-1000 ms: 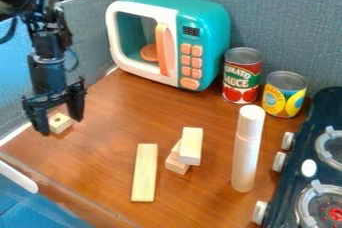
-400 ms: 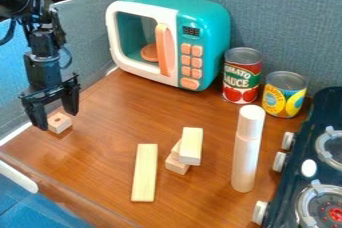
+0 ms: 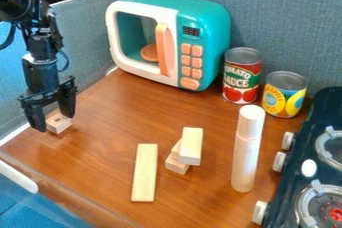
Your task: Put the block with hole on the white rectangle
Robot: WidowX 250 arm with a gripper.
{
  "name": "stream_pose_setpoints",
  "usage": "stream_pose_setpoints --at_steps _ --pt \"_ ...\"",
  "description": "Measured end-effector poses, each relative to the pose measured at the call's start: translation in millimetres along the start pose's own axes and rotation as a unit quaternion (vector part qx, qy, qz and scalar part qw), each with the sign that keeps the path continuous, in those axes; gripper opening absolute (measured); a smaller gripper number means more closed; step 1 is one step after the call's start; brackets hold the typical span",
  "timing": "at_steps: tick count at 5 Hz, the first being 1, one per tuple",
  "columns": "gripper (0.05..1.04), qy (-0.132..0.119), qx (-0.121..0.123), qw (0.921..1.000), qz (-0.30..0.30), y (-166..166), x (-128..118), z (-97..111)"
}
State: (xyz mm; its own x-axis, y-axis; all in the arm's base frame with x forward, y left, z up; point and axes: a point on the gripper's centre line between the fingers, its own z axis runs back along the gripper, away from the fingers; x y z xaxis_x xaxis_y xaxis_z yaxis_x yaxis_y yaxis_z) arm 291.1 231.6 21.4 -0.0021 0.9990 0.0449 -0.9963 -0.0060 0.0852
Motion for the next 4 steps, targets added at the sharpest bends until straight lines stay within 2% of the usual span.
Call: stream_pose_setpoints --at_steps 1,2,3,4 --pt "0.970 0.004 0.006 1.0000 -0.002 0 -1 -5" --pt "0.860 0.003 0.009 1.0000 -0.003 -1 0 -6" --pt "0.576 0.000 0.012 0.9997 -0.021 -4 -4 -5" --pt "0.542 0.008 0.014 0.9944 -0.105 -6 -35 -1"
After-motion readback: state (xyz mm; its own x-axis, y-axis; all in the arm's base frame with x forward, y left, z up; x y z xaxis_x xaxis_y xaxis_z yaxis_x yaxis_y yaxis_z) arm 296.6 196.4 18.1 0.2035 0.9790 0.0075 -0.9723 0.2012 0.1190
